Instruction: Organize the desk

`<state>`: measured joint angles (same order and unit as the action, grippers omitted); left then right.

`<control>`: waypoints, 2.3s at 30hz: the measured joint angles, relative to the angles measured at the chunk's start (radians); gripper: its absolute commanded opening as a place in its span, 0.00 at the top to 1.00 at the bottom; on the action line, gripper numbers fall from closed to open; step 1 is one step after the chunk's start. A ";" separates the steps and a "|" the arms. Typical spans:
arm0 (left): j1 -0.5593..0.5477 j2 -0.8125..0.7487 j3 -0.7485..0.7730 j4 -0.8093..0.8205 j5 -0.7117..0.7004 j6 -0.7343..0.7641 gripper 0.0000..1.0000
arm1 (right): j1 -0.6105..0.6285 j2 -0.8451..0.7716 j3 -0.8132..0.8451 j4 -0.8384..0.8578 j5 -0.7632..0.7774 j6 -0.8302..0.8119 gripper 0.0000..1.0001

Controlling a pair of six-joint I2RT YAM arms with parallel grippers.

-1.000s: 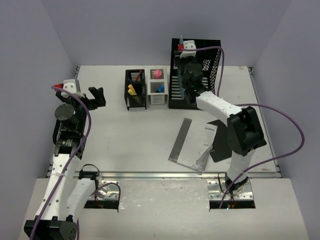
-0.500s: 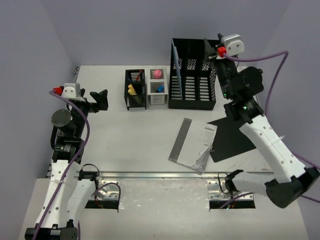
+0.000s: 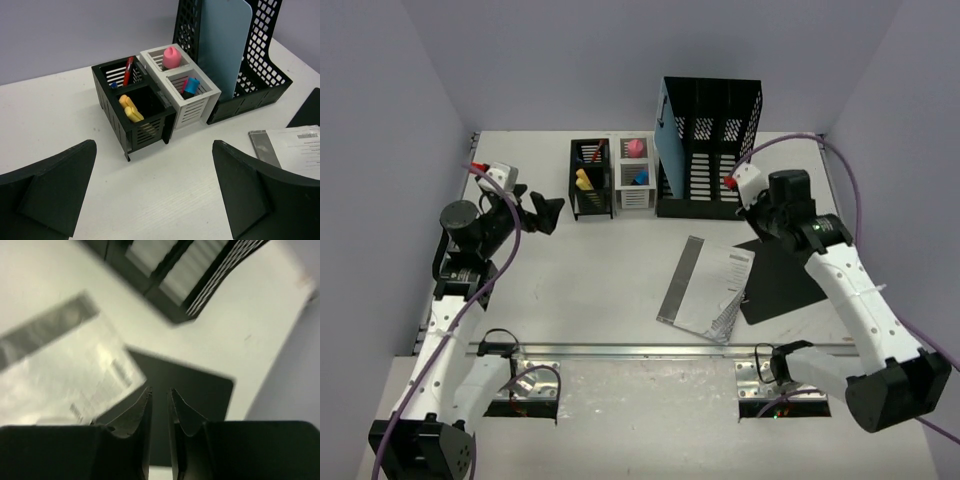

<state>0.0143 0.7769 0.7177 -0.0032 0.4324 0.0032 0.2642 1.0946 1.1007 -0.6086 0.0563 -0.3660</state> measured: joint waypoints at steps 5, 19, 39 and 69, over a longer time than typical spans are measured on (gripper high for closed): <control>0.000 -0.018 -0.001 0.000 0.014 0.000 0.01 | -0.008 0.055 -0.237 -0.101 -0.024 0.033 0.89; 0.000 -0.092 -0.050 -0.002 0.025 0.015 0.00 | -0.256 0.305 -0.299 -0.043 -0.256 0.227 0.78; 0.000 -0.063 -0.050 -0.002 0.024 0.019 0.00 | -0.261 0.444 -0.383 0.237 -0.111 0.190 0.99; 0.000 -0.032 -0.056 0.000 0.022 0.023 0.00 | -0.153 0.501 -0.310 0.183 -0.256 0.306 0.01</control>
<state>0.0143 0.7444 0.6621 -0.0036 0.4541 0.0261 0.1108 1.5955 0.7910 -0.4259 -0.1997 -0.0601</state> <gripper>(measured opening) 0.999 0.986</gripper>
